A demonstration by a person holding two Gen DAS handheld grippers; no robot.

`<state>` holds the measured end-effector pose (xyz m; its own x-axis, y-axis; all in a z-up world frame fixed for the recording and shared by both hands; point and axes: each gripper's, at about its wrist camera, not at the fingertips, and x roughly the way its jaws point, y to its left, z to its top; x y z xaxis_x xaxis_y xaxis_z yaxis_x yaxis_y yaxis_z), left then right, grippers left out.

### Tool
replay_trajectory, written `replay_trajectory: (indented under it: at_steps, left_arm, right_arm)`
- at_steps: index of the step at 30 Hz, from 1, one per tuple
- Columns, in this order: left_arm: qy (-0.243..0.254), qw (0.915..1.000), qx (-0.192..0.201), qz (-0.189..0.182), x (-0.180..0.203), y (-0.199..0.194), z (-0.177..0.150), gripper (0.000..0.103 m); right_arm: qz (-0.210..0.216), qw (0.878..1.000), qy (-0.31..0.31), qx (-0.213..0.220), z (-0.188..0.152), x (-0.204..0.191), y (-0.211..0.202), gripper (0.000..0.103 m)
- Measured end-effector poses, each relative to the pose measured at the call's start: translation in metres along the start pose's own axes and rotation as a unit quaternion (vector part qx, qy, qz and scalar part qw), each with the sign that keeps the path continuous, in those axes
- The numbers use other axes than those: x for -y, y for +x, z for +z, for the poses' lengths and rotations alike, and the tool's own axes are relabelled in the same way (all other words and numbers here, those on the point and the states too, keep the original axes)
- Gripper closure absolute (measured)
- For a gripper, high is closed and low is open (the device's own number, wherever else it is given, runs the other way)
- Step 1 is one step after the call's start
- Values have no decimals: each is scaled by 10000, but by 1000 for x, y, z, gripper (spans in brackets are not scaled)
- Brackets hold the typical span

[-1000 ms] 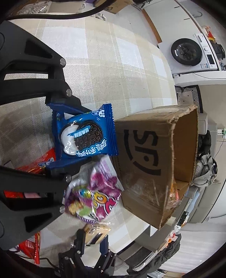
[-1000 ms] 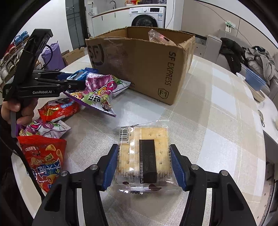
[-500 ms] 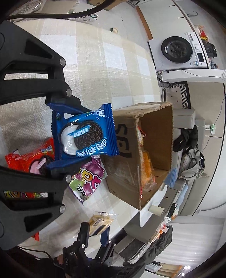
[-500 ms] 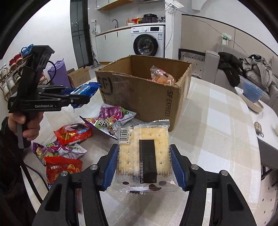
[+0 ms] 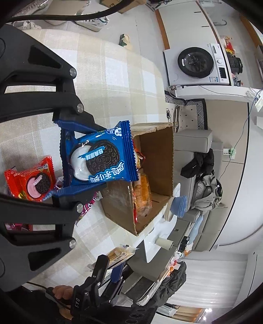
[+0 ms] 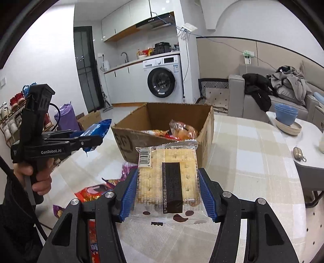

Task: Organize snacks
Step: 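Carry the cracker pack and blue Oreo pack over the box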

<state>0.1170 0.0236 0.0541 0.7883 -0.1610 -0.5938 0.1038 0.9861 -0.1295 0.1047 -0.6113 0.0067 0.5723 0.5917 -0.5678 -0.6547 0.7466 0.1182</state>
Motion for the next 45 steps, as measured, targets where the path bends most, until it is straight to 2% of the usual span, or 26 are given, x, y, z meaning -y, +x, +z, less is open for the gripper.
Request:
replay_trajectory:
  at_steps: [7,17,27,45]
  left_arm:
    - [108,9999,113,-16,7,-6,15,61]
    - [165,9997,181,10,19,-1,29,61]
    - [92,9996,232,121,22,13,50,61]
    - [83,9992,235,325,23,44,67,61]
  right_arm:
    - [-19,9995,67,308,13,-4,-4,44]
    - [-119,9986,177,493,30,-4,-1,44]
    - [-182,9981,257,521,48,2,16,44]
    - [-181,9973,426,578,71,6,43,44]
